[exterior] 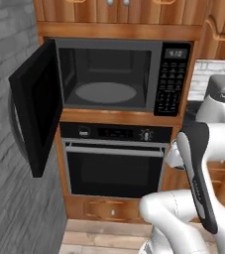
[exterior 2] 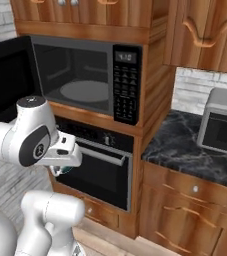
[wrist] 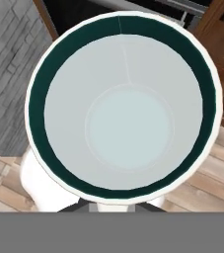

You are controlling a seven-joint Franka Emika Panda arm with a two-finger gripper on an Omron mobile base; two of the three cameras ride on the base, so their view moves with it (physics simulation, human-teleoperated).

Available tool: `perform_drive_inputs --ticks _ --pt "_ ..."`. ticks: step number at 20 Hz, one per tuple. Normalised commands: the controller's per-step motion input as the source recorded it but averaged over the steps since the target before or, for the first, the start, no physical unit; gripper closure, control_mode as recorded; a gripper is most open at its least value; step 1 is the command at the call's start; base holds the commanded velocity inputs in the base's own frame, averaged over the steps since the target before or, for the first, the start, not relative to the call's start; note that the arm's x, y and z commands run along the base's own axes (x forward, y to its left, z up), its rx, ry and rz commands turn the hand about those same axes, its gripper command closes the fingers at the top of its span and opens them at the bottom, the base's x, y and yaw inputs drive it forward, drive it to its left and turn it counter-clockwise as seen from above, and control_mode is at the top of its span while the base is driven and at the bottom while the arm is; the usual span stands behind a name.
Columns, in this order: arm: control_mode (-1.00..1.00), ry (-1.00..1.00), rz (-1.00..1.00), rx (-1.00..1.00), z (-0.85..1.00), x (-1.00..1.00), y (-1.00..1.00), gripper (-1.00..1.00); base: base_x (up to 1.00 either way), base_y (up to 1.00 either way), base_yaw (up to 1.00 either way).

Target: Pick the mug from the counter and place it inside the microwave. Then close the microwave.

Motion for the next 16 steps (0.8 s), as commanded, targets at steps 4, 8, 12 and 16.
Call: perform_drive_inputs --ticks 4,8,12,16 --pt "1.0 0.0 0.0 0.0 0.0 0.0 0.0 1.0 0.58 0.08 0.09" --pt "1.0 0.0 0.0 0.0 0.0 0.0 0.0 1.0 0.5 0.05 0.09" --pt "1.0 0.0 0.0 0.0 0.0 0.0 0.0 1.0 0.44 0.16 0.04" --pt "1.0 0.0 0.0 0.0 0.0 0.0 0.0 1.0 0.33 0.34 0.0"
